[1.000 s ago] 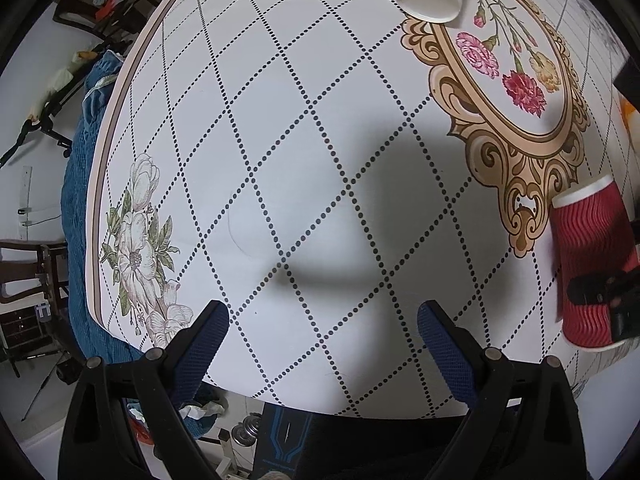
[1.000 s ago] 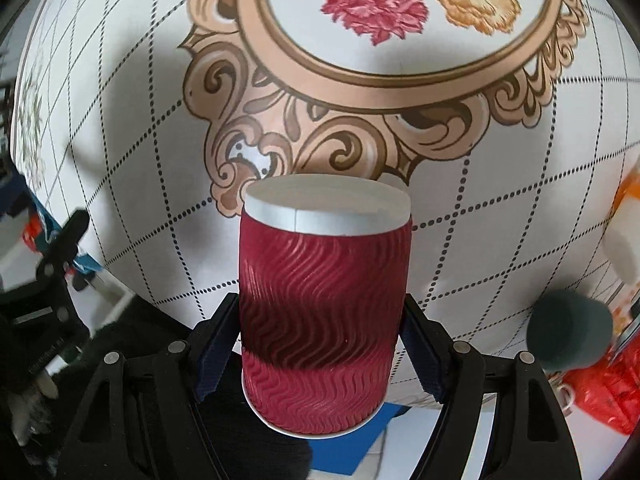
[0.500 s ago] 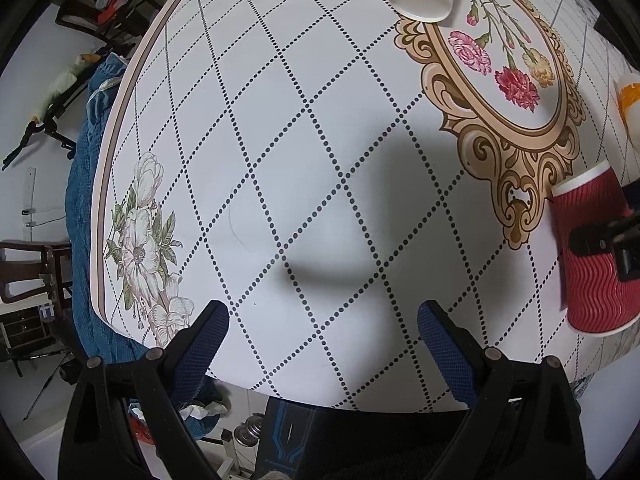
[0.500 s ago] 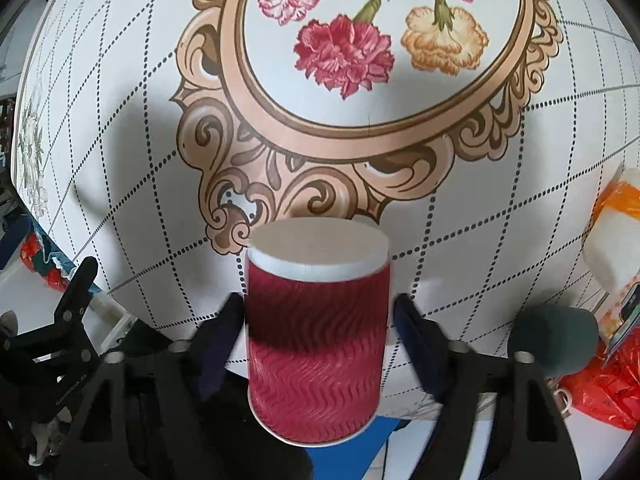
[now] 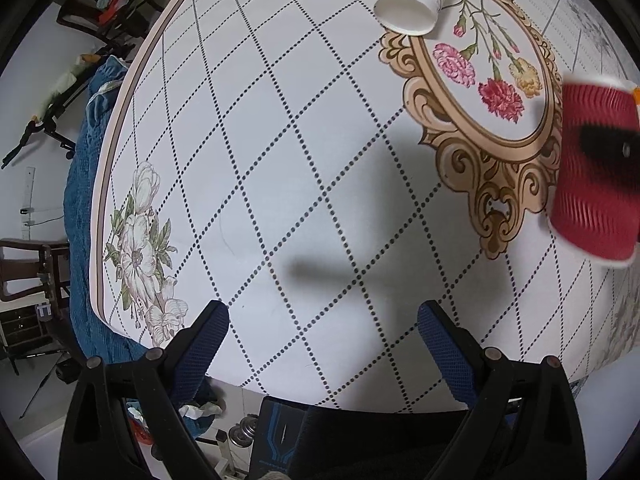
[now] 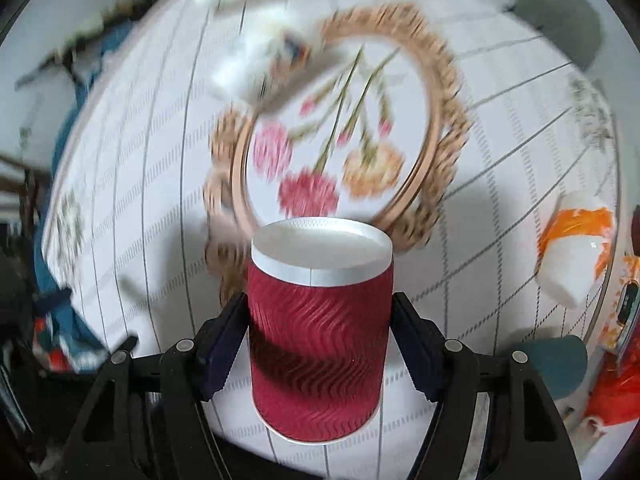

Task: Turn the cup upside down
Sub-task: 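Lower the inverted red cup onto the table and open the right gripper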

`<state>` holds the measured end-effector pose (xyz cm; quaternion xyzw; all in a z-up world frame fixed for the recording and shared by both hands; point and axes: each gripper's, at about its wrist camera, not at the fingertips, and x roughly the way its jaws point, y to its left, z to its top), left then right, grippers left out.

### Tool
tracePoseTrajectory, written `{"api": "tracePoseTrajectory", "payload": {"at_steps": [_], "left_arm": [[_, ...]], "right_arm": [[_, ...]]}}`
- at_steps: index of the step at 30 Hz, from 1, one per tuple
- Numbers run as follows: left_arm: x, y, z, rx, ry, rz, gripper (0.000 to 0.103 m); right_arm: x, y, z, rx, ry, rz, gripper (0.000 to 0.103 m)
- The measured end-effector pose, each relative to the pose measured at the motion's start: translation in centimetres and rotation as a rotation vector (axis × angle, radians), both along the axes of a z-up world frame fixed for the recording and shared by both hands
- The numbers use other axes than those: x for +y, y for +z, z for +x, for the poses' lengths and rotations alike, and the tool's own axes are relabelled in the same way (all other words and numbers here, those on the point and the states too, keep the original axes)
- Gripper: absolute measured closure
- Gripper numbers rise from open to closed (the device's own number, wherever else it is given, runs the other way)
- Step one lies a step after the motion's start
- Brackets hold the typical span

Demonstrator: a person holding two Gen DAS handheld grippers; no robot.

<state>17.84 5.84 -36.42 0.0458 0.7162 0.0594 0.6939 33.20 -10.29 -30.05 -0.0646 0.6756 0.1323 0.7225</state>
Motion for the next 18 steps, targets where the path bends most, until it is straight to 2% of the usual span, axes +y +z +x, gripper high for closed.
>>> {"api": "tracePoseTrajectory", "payload": {"at_steps": [4, 8, 13, 18], "left_arm": [[-0.2, 0.2, 0.4, -0.003, 0.003, -0.001, 0.006], [-0.6, 0.4, 0.5, -0.006, -0.004, 0.008, 0.006], [-1.1, 0.5, 0.2, -0.008, -0.010, 0.014, 0.006], [-2.0, 0.8, -0.2, -0.015, -0.012, 0.013, 0.006]], "right_arm": [[-1.5, 1.3, -1.2, -0.201, -0.080, 0.061, 0.030], [-1.5, 0.1, -2.7, -0.322, -0.097, 0.074, 0.030], [-1.4, -0.1, -5.6, -0.398, -0.065, 0.062, 0.029], [-1.3, -0.7, -7.2, -0.392, -0.033, 0.052, 0.029]]}}
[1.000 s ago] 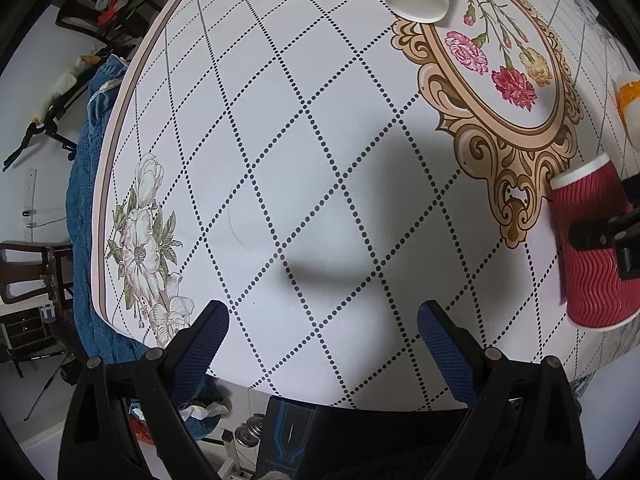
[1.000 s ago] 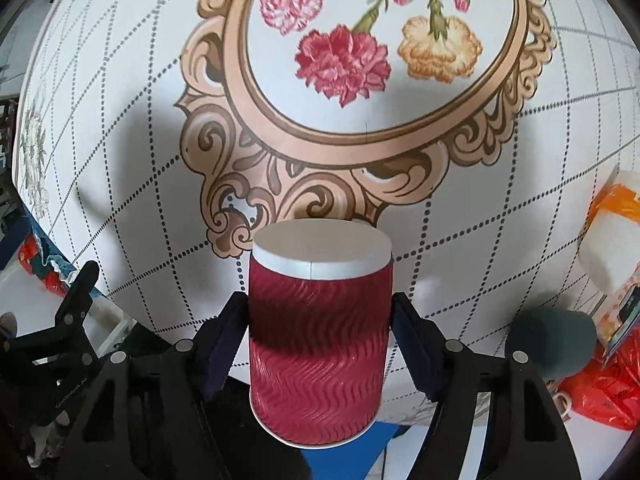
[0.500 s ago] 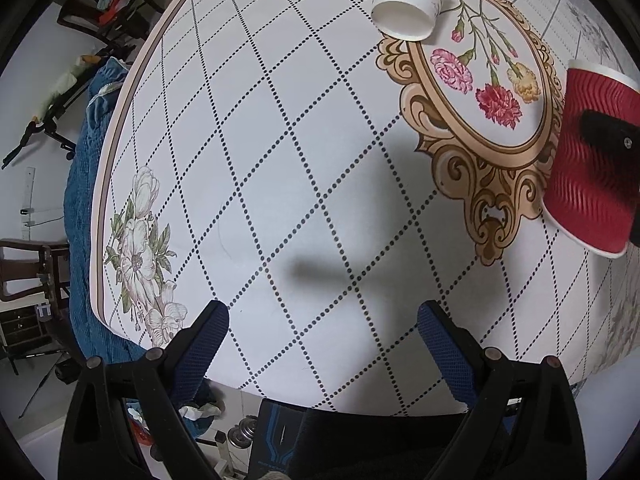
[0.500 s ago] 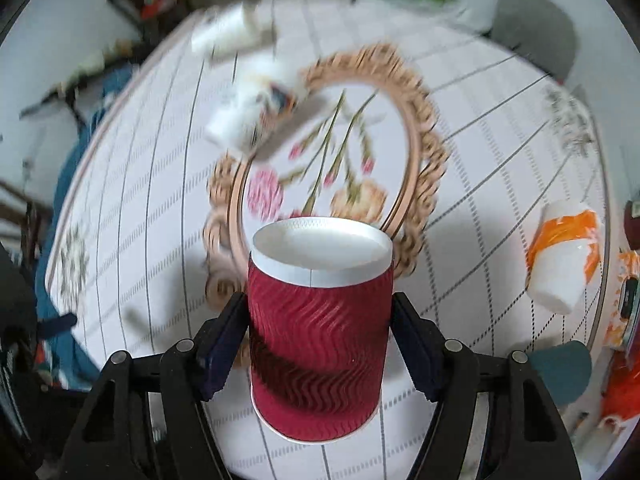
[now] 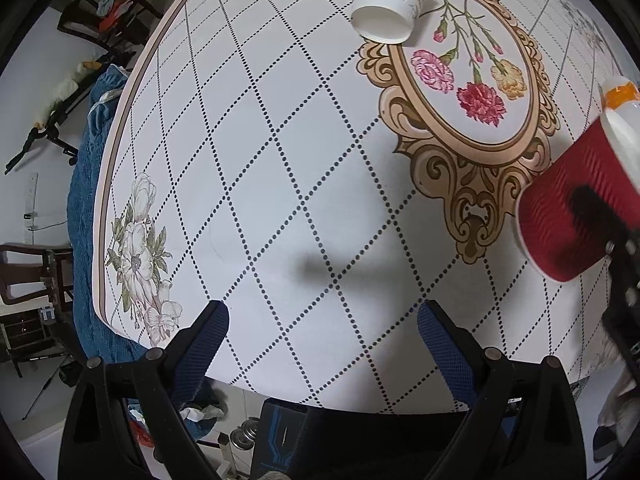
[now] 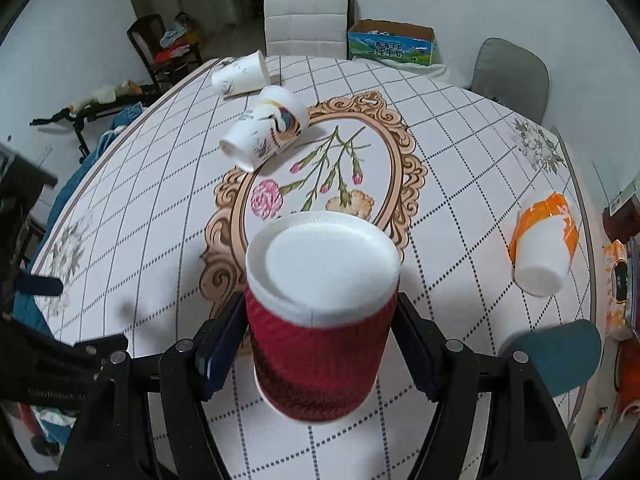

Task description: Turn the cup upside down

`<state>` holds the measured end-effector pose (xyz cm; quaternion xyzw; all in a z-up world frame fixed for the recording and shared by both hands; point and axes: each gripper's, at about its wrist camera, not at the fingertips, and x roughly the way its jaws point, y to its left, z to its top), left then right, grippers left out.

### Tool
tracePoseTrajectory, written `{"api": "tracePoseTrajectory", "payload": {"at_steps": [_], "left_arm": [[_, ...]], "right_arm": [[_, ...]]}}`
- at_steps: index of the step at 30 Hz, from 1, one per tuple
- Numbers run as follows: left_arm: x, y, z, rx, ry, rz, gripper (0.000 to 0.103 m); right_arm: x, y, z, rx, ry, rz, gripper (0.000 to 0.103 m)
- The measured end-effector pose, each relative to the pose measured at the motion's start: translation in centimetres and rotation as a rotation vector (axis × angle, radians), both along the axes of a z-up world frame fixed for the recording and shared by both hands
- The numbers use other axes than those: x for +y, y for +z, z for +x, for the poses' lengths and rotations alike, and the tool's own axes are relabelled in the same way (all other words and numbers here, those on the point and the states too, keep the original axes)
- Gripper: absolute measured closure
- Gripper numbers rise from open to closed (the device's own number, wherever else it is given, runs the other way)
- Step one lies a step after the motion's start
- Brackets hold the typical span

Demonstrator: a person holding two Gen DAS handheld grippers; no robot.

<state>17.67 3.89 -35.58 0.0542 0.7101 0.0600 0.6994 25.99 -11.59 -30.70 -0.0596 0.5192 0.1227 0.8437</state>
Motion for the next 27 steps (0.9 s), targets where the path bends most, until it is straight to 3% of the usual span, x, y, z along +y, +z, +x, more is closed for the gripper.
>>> {"api": "tracePoseTrajectory", "payload": {"at_steps": [9, 12, 14, 20, 27], "left_arm": [[-0.5, 1.4, -0.4, -0.040, 0.031, -0.008, 0.006], [-0.7, 2.7, -0.6, -0.071, 0.041, -0.006, 0.006], [-1.0, 3.7, -0.9, -0.093, 0.044, -0.004, 0.006], [-1.7, 8.0, -2.3, -0.203, 0.044, -0.011, 0.006], [-2.5, 14.2, -4.3, -0.349, 0.013, -0.042, 0.004]], "right_arm": [[-1.0, 0.0, -1.1, 0.035, -0.014, -0.008, 0.028], [-1.9, 0.8, -1.3, 0.057, -0.044, 0.004, 0.018], [-2.7, 1.7, -1.6, 0.074, -0.076, 0.007, 0.012], [-5.0, 4.7, -3.2, 0.111, -0.187, -0.060, 0.007], [-6.4, 10.9, -6.7, 0.017, -0.268, -0.097, 0.006]]}}
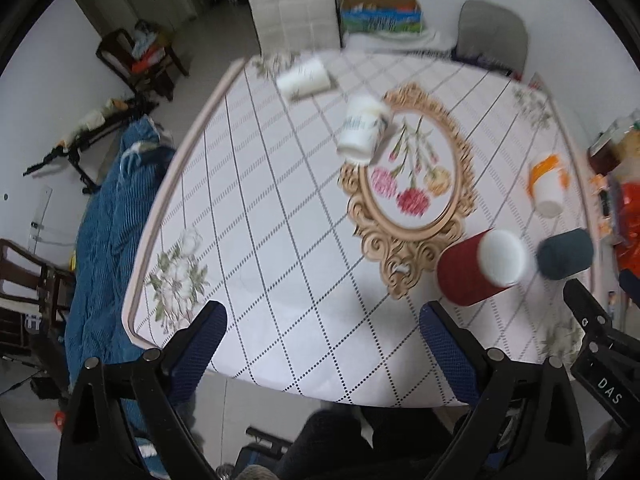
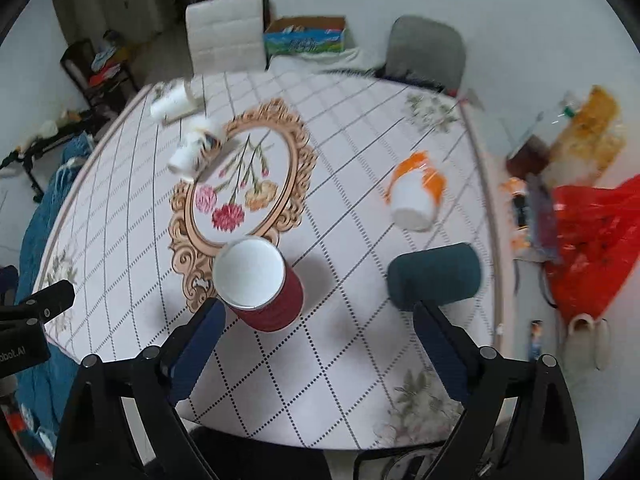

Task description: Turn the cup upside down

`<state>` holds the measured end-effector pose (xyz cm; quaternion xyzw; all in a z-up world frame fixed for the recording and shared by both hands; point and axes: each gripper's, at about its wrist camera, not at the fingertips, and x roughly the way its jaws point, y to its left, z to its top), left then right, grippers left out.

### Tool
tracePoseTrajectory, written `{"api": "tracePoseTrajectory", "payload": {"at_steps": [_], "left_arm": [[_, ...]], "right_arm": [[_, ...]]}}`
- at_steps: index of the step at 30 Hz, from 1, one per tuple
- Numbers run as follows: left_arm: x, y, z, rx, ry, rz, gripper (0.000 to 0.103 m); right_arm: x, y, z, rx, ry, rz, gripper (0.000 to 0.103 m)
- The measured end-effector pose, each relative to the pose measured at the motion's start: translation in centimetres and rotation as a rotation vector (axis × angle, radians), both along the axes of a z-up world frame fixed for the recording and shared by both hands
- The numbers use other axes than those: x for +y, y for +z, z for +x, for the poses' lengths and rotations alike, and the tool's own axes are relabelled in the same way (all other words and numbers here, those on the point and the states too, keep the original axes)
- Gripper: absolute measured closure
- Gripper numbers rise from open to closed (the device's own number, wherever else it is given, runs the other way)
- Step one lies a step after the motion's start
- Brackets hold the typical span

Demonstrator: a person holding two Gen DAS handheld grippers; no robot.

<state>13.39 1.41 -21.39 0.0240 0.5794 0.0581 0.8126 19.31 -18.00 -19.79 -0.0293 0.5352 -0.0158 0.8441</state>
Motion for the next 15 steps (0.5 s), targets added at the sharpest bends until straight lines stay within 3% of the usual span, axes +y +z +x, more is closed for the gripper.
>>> {"api": "tracePoseTrajectory", "payload": {"at_steps": [6, 15], "left_arm": [[0.0, 4.5, -2.6, -0.098, -0.053, -0.013, 0.004], [1.6, 9.6, -8.3, -0.197, -0.119, -0.043, 0.004]], "right_arm": [[0.2, 6.0, -3.6, -0.117, -0.041, -0.027, 0.006], [1.4, 12.8, -11.3, -0.210, -0.110, -0.024, 0.005]]}}
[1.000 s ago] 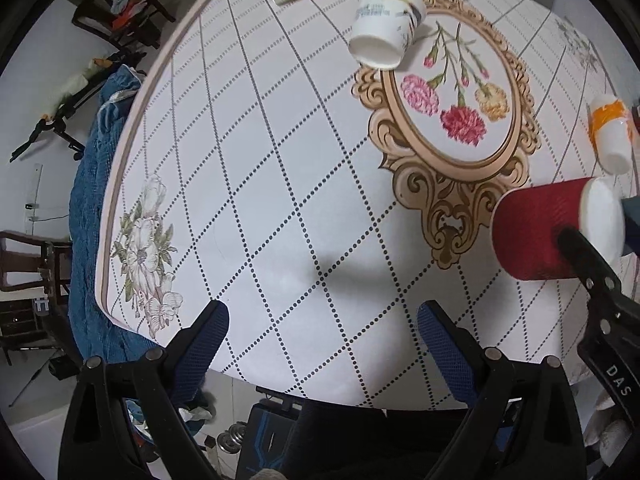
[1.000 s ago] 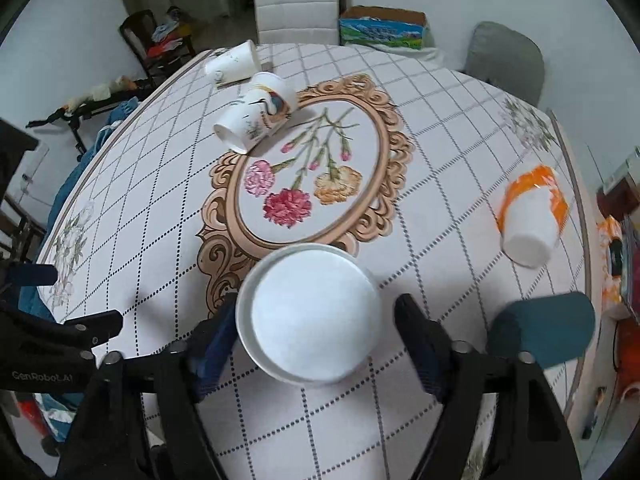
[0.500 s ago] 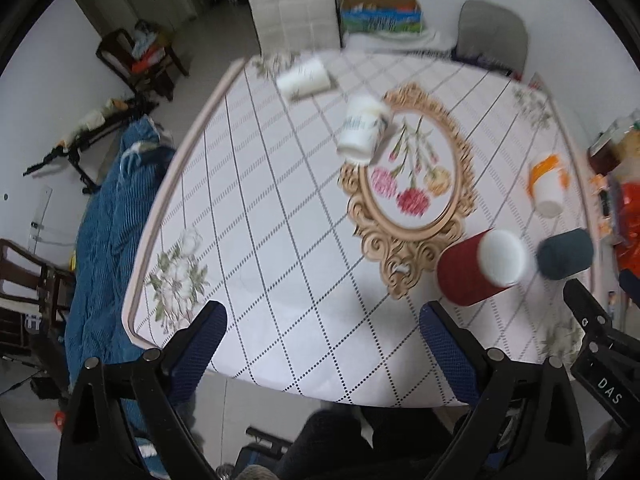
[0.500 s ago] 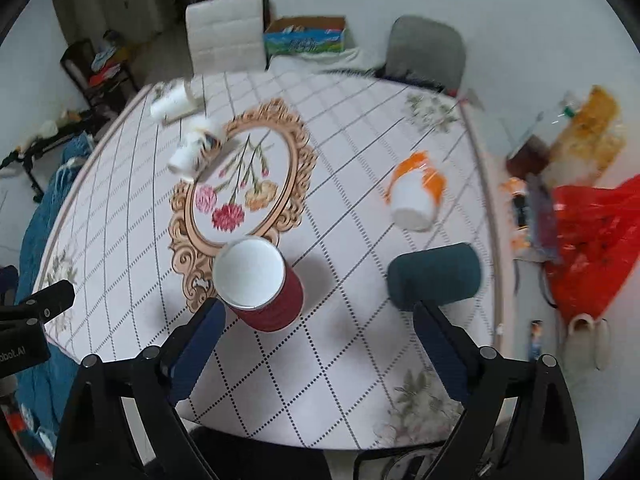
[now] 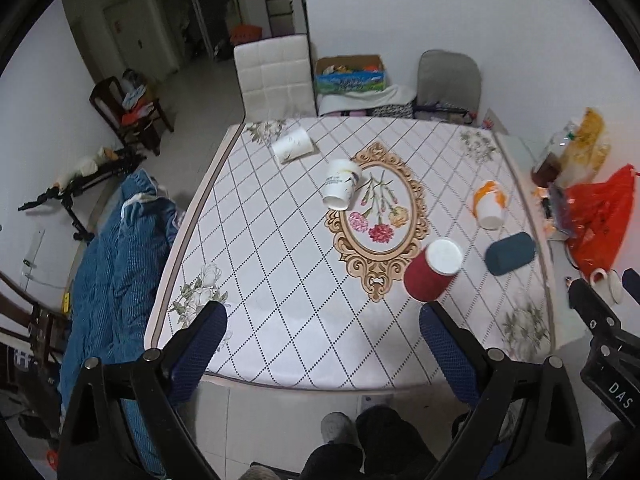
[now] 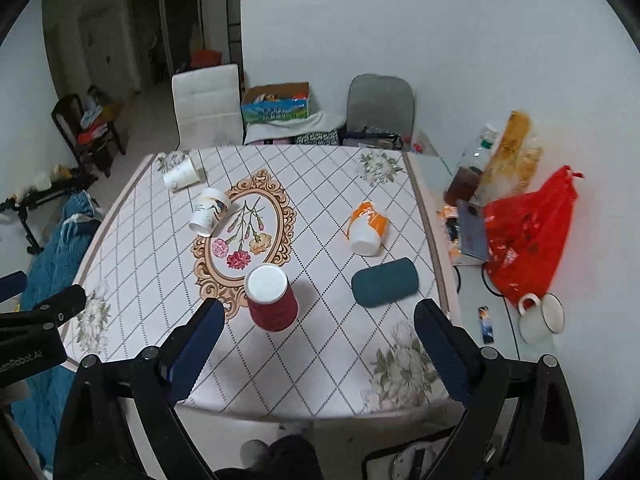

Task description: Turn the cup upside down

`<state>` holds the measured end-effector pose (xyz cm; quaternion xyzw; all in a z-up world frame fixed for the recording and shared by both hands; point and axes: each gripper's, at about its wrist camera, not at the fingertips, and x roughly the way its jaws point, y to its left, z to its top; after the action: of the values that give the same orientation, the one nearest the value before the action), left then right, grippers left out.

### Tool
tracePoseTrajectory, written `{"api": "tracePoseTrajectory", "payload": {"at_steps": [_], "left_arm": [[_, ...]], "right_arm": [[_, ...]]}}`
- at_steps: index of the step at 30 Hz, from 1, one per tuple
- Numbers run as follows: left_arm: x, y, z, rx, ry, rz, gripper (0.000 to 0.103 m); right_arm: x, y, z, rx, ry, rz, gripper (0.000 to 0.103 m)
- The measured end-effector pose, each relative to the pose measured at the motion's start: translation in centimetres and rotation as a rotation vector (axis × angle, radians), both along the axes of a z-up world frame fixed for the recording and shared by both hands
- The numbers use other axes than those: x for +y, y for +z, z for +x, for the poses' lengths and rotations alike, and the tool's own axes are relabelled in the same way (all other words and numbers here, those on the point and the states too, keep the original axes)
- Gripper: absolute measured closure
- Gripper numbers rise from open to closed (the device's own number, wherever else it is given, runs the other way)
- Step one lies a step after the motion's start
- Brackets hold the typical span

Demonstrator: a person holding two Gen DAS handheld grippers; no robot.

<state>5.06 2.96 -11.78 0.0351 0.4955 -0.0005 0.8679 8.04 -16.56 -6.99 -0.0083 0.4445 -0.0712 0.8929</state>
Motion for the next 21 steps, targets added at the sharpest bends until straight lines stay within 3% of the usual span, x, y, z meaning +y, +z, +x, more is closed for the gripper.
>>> {"api": "tracePoseTrajectory", "payload": {"at_steps": [12, 21], "left_arm": [[0.9, 6.2, -7.2, -0.114, -0.063, -0.029, 0.004], [0.7, 8.1, -9.8, -0.148, -0.033, -0.049, 0.004]], "right_arm": [[2.7, 8.6, -10.8, -0.128, -0.018, 0.008, 0.005], [2.6, 11.9, -13.5, -0.173, 0.020, 0.009, 0.004]]}}
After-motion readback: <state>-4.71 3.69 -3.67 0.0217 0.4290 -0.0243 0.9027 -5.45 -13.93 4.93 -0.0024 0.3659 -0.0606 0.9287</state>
